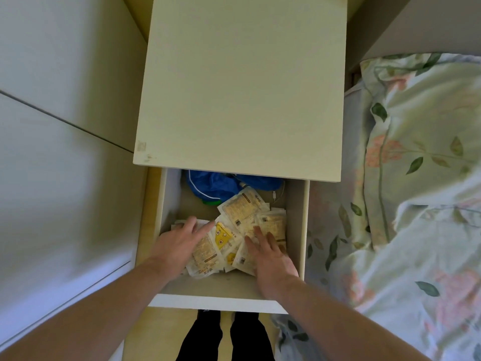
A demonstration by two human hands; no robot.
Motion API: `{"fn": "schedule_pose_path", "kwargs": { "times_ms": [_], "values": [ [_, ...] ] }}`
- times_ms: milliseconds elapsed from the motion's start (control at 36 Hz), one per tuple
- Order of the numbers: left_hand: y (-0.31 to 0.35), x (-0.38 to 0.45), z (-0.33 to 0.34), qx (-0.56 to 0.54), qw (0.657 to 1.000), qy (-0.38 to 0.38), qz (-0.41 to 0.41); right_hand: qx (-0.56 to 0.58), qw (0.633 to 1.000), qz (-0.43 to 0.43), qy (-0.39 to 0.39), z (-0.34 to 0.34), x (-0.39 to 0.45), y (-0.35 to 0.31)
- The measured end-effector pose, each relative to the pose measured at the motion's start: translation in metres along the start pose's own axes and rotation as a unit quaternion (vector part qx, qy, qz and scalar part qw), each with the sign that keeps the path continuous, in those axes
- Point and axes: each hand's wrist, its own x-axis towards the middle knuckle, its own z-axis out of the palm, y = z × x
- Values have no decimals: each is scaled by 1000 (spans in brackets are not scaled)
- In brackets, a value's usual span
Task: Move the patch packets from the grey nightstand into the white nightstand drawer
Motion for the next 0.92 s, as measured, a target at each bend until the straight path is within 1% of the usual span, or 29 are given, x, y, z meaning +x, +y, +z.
{"fn": "schedule_pose_path", "kwargs": {
  "times_ms": [56,139,194,333,472,556,750,806,833,889,917],
  "values": [
    [1,-1,0,18,1000,-5,15,20,999,-1,33,-4,1,0],
    [1,1,1,41,998,-19,36,91,991,26,95,-20,9,2],
    [0,2,3,47,997,-36,54,102,987,40,116,-31,20,4],
    [-2,5,12,39,995,-57,66,140,983,77,93,-45,34,13],
    [-1,1,15,30,995,-66,74,106,982,97,119,-39,27,12],
    [-3,-1,19,26,994,-68,81,113,980,119,111,-37,22,8],
    [-7,1,22,37,991,-71,109,135,978,122,99,-39,18,8],
    [-7,2,20,43,990,-69,116,113,981,97,123,-38,16,8],
    [-6,3,19,47,989,-66,120,92,983,68,141,-36,16,7],
    [-3,4,16,61,988,-57,129,51,986,-22,159,-31,15,3],
    [-2,5,16,69,987,-55,132,28,985,-74,151,-28,13,1]
  ]
}}
